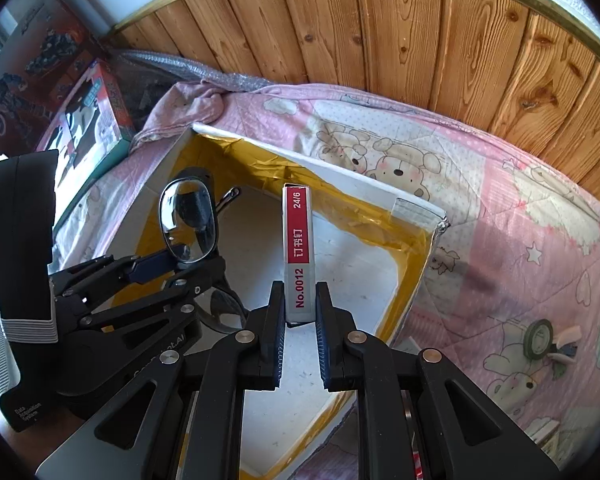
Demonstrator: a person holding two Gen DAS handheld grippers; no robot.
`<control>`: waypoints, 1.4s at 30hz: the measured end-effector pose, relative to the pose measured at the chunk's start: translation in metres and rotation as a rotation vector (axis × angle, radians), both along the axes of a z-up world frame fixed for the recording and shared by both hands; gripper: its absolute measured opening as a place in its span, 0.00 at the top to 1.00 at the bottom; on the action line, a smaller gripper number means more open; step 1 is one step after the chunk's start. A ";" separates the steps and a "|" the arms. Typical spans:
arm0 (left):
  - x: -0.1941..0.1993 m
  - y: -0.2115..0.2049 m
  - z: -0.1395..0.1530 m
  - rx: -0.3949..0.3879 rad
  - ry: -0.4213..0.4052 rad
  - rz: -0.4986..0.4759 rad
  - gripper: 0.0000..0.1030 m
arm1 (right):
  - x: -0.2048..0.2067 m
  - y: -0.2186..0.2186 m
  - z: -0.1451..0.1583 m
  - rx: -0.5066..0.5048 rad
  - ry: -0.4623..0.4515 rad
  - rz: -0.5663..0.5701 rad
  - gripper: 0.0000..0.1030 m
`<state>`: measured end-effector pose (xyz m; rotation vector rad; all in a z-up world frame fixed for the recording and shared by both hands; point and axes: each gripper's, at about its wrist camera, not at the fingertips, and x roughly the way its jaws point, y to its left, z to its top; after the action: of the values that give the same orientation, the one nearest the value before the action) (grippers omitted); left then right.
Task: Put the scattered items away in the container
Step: 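Carry the glasses with the left tool while the right tool carries the staple box to the cardboard box, then open the left tool to drop the glasses while the right tool releases the staple box inside, then withdraw both tools from the box back toward the remaining items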
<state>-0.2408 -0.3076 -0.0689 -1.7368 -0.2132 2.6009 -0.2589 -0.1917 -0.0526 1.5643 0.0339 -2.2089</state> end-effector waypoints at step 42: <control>0.116 -0.003 0.067 0.124 0.165 -0.009 0.39 | 0.126 0.043 0.020 -0.308 -0.045 -0.081 0.68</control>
<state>-0.1245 -0.3109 -0.0021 -1.4737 -0.3550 2.6441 -0.1326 -0.1487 -0.0326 1.4629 -0.3714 -2.1167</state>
